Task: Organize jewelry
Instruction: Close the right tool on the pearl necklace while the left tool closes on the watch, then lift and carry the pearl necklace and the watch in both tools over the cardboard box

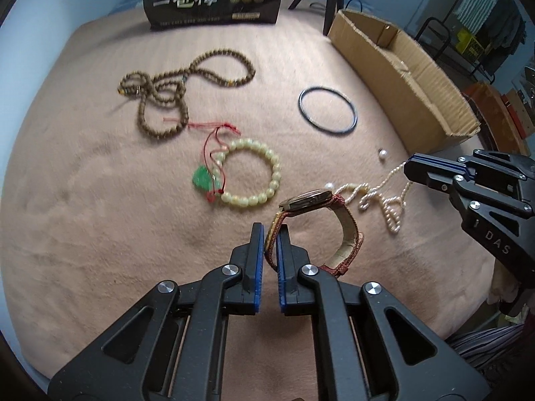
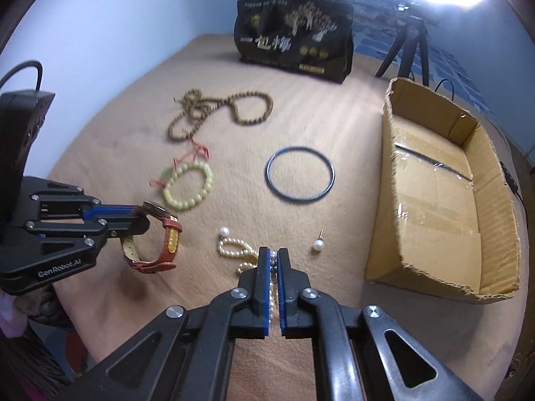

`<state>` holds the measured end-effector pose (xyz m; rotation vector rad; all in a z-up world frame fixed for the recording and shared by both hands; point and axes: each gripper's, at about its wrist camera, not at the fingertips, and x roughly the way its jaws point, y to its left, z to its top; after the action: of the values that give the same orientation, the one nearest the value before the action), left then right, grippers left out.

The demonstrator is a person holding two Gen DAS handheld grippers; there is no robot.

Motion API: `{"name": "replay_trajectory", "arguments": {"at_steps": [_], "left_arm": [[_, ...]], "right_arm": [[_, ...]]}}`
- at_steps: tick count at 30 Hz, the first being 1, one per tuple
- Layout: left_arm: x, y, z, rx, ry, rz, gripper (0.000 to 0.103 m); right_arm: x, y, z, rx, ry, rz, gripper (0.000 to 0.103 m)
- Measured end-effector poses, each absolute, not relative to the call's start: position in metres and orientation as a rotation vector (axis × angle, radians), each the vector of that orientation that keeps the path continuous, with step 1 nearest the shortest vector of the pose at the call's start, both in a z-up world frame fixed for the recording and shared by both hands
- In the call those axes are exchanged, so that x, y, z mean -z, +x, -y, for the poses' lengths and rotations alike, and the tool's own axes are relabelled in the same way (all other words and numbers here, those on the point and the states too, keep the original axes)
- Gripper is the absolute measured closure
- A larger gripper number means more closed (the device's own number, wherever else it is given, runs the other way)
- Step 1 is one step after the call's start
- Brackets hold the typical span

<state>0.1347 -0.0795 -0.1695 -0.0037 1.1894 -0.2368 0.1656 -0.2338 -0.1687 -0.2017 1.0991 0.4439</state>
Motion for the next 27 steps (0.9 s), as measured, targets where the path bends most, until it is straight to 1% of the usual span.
{"name": "replay_trajectory", "arguments": {"at_steps": [6,12,27], "left_arm": [[0.158,0.136,0.075,0.240,-0.002,-1.148,0.098],[0.148,0.134,0.071,0.236,-0.013,-1.122,0.098],[0.109,0.140,0.088,0.281,-0.009,-1.015,0.098]], "right_arm": [[0.142,0.166,0.237,-0.447,-0.146,-1.034,0.102],[0.104,0.164,0.240,-0.443,-0.100,-0.939,0.102],[0.029,0.164,0.258,-0.429,0.013,-0.768,0.102]]}}
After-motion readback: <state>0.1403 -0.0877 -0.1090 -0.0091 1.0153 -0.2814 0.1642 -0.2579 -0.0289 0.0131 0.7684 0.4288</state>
